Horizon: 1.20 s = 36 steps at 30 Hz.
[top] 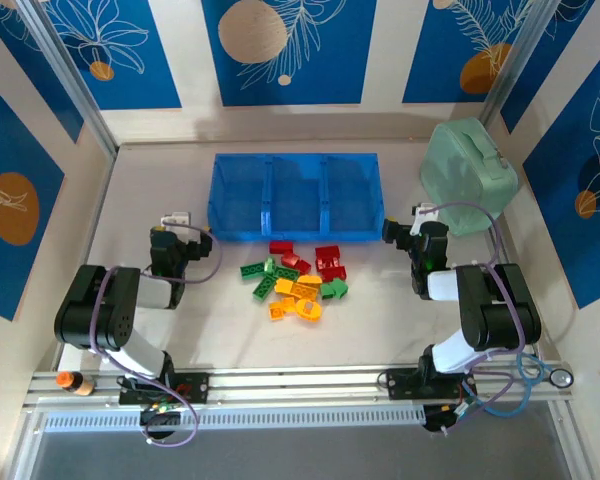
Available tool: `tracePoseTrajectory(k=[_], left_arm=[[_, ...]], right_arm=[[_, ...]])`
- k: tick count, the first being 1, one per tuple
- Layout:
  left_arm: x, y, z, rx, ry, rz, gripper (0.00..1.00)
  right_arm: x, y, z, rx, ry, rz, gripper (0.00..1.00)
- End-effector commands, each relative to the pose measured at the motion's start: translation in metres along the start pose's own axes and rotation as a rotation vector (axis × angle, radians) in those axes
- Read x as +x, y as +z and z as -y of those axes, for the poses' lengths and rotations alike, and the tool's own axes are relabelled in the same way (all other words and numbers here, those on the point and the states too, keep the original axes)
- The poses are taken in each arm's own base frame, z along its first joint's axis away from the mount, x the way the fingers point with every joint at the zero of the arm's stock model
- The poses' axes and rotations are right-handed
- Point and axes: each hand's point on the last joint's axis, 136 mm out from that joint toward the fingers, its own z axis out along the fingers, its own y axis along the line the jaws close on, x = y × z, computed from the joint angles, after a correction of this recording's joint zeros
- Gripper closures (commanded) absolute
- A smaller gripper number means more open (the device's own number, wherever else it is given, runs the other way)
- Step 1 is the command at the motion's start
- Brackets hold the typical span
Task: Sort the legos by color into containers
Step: Pick up the lego from the center of the table.
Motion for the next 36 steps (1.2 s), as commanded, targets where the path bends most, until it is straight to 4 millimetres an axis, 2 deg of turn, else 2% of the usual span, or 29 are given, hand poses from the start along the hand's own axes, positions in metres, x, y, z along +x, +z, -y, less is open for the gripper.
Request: tracePoseTrajectory(k=[1,36], left_arm=[[-0.0069,-0.0009,-0.0016,0.006,-0.013,0.024,0.00],[-0.0068,0.0011,-0.0015,0.005,-0.012,0.014,0.00]], right_arm=[[-0.0047,-0.0001,-0.0044,-0.020,0.004,0.015,0.01],[-0.0053,-0.0003,-0.0035,-0.018,0.005,0.017,0.01]])
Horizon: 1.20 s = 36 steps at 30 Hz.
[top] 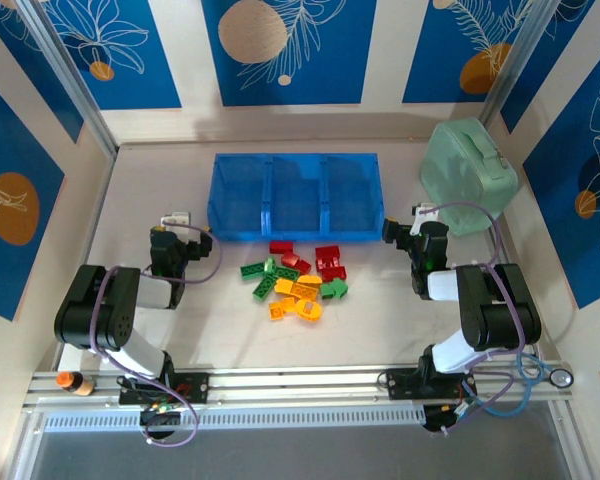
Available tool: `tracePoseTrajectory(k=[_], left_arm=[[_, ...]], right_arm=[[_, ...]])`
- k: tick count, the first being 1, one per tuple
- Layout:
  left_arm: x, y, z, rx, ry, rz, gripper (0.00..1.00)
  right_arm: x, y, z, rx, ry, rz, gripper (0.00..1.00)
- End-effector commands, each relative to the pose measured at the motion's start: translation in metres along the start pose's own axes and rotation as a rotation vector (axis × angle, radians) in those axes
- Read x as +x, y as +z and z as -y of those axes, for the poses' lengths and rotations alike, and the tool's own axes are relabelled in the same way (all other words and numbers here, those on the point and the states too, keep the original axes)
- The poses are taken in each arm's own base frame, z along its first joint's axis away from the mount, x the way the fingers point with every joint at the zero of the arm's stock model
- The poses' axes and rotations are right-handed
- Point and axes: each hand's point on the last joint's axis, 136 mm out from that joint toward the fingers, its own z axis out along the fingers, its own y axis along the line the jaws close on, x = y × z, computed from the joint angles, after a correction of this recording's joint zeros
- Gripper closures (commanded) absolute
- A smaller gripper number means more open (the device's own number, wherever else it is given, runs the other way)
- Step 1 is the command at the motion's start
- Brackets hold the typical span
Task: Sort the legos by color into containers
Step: Pick up the lego from the center of the table.
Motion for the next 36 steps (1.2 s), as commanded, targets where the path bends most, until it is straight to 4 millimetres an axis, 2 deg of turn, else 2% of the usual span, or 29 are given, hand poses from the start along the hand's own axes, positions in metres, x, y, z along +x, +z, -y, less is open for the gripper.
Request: tracePoseTrajectory(k=[1,3,5,8,10,11,13,14,16,19,21,27,32,36], left_arm=[[-0.006,0.001,-0.001,0.006,-0.010,0.014,0.00],[-0.008,-0.005,-0.008,-0.034,-0.025,0.045,0.00],[-0.013,-0.013,-0.008,-0.049,-0.016,0.082,0.00],[-0.034,-0.024,-0.004,-0.100,0.051,0.075,0.00],[-0.053,-0.029,-0.010,-0.157,0.038,0.009,0.00],[-0.061,-0.032,-0.014,-0.178,-0.001,-0.019,0.00],[-0.076,-0.039,-0.023,-0.226,-0.110,-0.063,0.00],[-0.080,-0.042,-0.025,-0.234,-0.172,-0.075,0.00],[-0.090,-0.048,-0.008,-0.126,-0.207,-0.120,0.00],[-0.096,-0.058,0.017,0.016,-0.268,-0.161,0.00],[-0.093,-0.066,0.026,0.037,-0.277,-0.203,0.00],[-0.067,-0.090,0.069,0.129,-0.184,-0.333,0.02],[-0.041,-0.102,0.108,0.227,-0.152,-0.439,0.08],[-0.011,-0.110,0.136,0.273,-0.087,-0.561,0.13]], right_arm=[[-0.006,-0.001,-0.004,-0.019,0.005,0.020,0.01],[-0.013,-0.005,-0.009,-0.035,-0.011,0.015,0.01],[-0.030,-0.013,-0.024,-0.066,-0.071,0.005,0.01],[-0.060,-0.031,-0.043,-0.078,-0.124,-0.031,0.01],[-0.075,-0.039,-0.047,-0.083,-0.090,-0.109,0.01],[-0.069,-0.040,-0.041,-0.056,-0.007,-0.175,0.01],[-0.041,-0.048,-0.025,0.014,0.273,-0.391,0.01],[-0.041,-0.050,-0.032,-0.053,0.313,-0.436,0.01],[-0.041,-0.057,-0.038,-0.042,0.288,-0.406,0.01],[-0.051,-0.073,-0.059,-0.071,0.155,-0.292,0.01],[-0.052,-0.082,-0.065,-0.099,0.150,-0.307,0.01],[-0.025,-0.096,-0.084,-0.153,0.104,-0.428,0.00],[-0.009,-0.104,-0.095,-0.198,0.113,-0.467,0.06],[-0.002,-0.106,-0.102,-0.230,0.128,-0.486,0.12]])
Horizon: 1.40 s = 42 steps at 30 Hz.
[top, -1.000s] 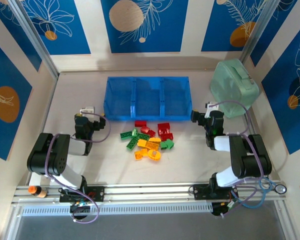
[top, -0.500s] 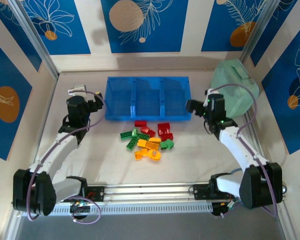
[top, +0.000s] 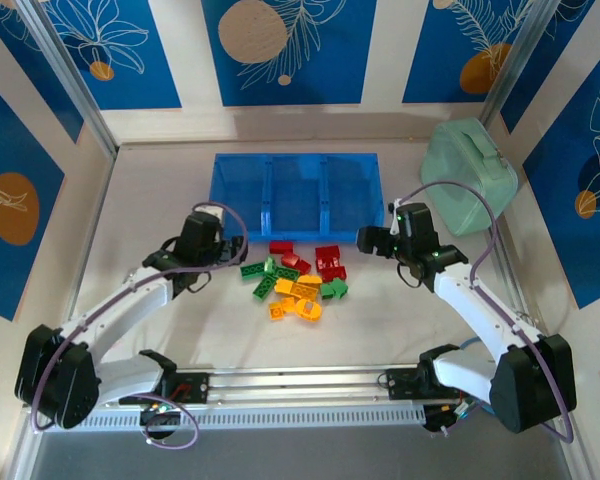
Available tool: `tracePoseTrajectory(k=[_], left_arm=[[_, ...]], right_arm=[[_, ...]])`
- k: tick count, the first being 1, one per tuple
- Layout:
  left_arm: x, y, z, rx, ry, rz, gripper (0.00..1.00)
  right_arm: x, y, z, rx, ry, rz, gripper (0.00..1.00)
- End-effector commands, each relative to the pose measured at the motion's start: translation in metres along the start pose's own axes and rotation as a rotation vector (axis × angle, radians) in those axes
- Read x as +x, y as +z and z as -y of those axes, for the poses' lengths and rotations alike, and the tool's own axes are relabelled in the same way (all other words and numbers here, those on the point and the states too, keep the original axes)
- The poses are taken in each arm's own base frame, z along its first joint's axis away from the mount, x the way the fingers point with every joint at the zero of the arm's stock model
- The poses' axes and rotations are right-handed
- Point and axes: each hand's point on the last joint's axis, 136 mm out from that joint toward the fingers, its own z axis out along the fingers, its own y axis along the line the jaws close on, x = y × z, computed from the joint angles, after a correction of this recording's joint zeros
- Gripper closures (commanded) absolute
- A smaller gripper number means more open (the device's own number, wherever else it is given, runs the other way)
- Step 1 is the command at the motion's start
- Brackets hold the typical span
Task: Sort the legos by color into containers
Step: Pick up the lego from the center of the table.
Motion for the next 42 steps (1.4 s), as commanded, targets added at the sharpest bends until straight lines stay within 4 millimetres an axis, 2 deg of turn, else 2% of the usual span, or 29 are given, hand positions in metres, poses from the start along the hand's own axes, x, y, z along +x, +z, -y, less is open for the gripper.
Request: tracePoseTrajectory(k=[1,3,9,15,26,37,42], left_arm=[[0.029,0.005,0.017,0.024,0.010,-0.141,0.15],[0.046,0.010,0.027,0.049,0.012,-0.194,0.19],[0.079,0.011,0.064,0.162,0.083,-0.266,0.29],[0.102,0.021,0.080,0.198,0.115,-0.329,0.38],[0.115,0.040,0.082,0.161,0.169,-0.393,0.46],[0.124,0.049,0.091,0.172,0.184,-0.413,0.49],[0.127,0.051,0.087,0.138,0.196,-0.422,0.59]], right_arm=[[0.012,-0.002,-0.009,-0.047,0.014,-0.036,0.13],[0.014,-0.002,-0.011,-0.050,0.010,-0.041,0.14],[0.019,0.000,-0.013,-0.058,0.004,-0.049,0.15],[0.019,0.000,-0.016,-0.071,0.014,-0.045,0.16],[0.019,-0.002,-0.017,-0.074,0.013,-0.048,0.18],[0.021,-0.003,-0.016,-0.073,0.022,-0.042,0.19],[0.023,-0.004,-0.015,-0.072,0.030,-0.038,0.20]])
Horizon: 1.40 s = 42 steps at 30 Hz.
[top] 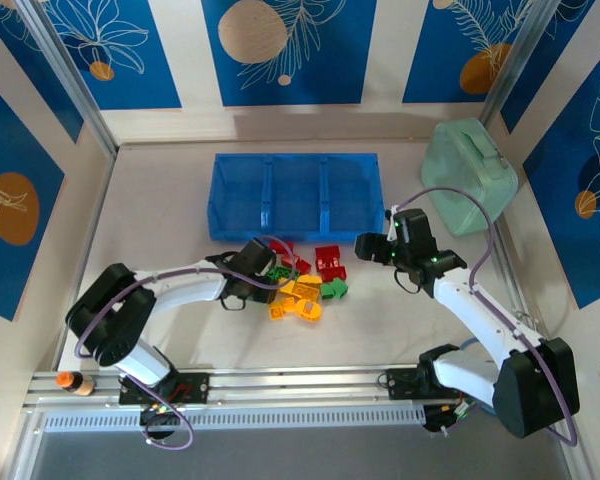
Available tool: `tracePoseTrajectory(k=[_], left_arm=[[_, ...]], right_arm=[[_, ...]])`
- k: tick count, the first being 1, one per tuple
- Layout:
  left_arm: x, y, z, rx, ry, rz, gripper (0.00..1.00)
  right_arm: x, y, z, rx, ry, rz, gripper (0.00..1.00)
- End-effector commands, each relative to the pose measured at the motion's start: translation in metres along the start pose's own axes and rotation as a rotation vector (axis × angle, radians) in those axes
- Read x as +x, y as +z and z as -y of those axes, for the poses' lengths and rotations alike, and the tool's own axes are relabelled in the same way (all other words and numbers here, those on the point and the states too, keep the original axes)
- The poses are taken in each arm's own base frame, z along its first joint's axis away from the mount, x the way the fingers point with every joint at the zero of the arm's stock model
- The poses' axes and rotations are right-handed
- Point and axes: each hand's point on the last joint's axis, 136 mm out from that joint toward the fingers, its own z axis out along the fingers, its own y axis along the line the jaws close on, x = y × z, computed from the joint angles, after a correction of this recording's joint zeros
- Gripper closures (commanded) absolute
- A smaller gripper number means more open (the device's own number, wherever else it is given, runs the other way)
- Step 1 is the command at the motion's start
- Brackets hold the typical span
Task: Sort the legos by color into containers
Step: Pick up the lego from the center of the table, then place the lego on the lego.
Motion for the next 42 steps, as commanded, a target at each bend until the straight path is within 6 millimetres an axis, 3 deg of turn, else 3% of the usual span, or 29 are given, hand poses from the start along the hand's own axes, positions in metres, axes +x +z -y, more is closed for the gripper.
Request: tracePoseTrajectory(k=[1,7,14,21,32,42], left_arm=[[-0.001,0.001,0.005,-0.012,0.019,-0.010,0.60],[-0.003,-0.013,0.005,-0.043,0.043,0.003,0.64],[-0.023,-0.057,0.005,-0.047,0.029,0.116,0.65],[-0.052,-0.094,0.019,0.011,0.039,0.222,0.65],[-0.102,-0.098,0.049,0.058,0.067,0.270,0.65],[-0.152,-0.074,0.054,0.039,0.056,0.244,0.66]], right_arm=[[0.005,-0.003,-0.003,-0.021,0.009,0.002,0.21],[0.004,-0.005,-0.002,-0.016,0.012,0.014,0.22],[0.003,-0.005,0.000,-0.005,0.018,0.013,0.22],[0.004,-0.005,-0.004,-0.022,0.027,0.010,0.22],[0.015,-0.003,-0.006,-0.038,0.032,-0.025,0.21],[0.020,-0.004,-0.008,-0.043,0.031,-0.038,0.22]])
